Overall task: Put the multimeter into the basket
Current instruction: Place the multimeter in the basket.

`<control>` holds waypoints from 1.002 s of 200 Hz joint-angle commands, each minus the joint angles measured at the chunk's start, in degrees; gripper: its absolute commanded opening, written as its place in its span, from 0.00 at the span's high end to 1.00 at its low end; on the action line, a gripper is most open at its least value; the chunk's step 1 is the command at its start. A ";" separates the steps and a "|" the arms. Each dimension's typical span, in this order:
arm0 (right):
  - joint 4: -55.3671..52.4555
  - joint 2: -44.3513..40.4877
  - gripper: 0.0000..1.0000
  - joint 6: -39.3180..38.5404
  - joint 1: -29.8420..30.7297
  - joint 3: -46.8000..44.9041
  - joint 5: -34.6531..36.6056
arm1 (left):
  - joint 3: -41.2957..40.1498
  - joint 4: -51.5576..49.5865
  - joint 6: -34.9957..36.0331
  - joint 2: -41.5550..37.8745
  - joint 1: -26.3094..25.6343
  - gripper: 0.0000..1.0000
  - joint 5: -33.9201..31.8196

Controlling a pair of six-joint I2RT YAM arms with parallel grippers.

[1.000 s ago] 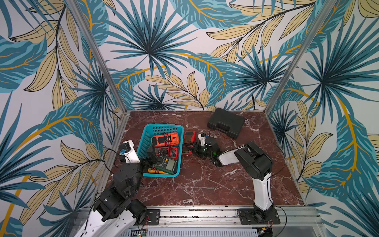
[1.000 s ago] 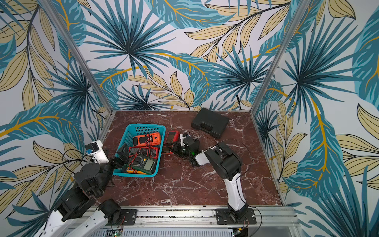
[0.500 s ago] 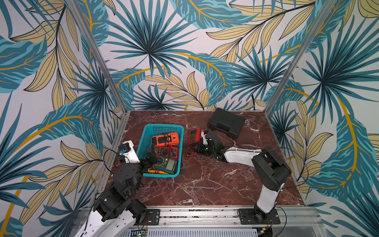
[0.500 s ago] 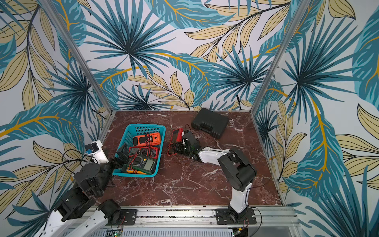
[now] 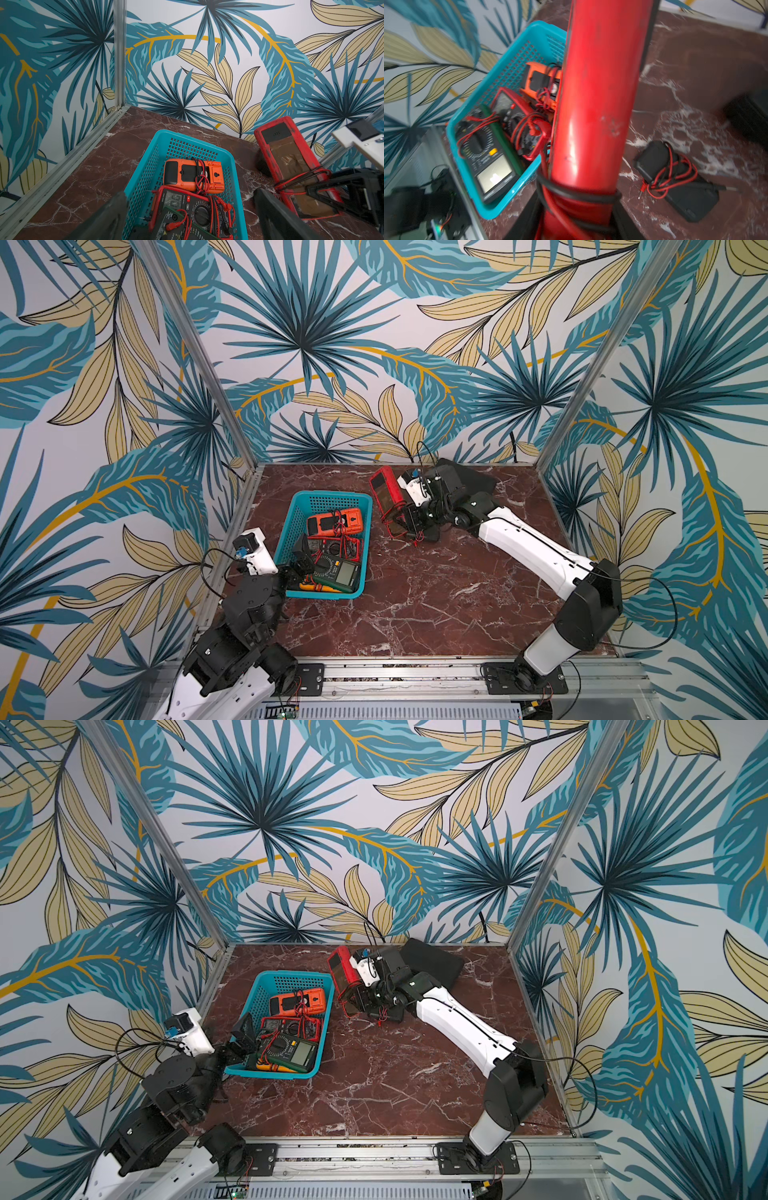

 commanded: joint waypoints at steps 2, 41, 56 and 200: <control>-9.33 4.41 1.00 -13.61 0.04 8.23 -16.40 | -0.48 -0.81 0.49 -0.61 -0.09 0.00 -0.41; -19.19 15.14 1.00 -22.71 0.20 23.60 -28.66 | 0.33 -1.10 0.93 -1.13 -0.11 0.00 -0.24; -21.11 17.88 1.00 -25.31 0.26 26.89 -31.63 | 0.46 -0.89 1.23 -1.27 -0.11 0.00 -0.21; -32.21 39.03 1.00 -32.82 5.18 51.15 -25.66 | -1.51 4.14 0.76 1.38 -0.05 0.00 2.19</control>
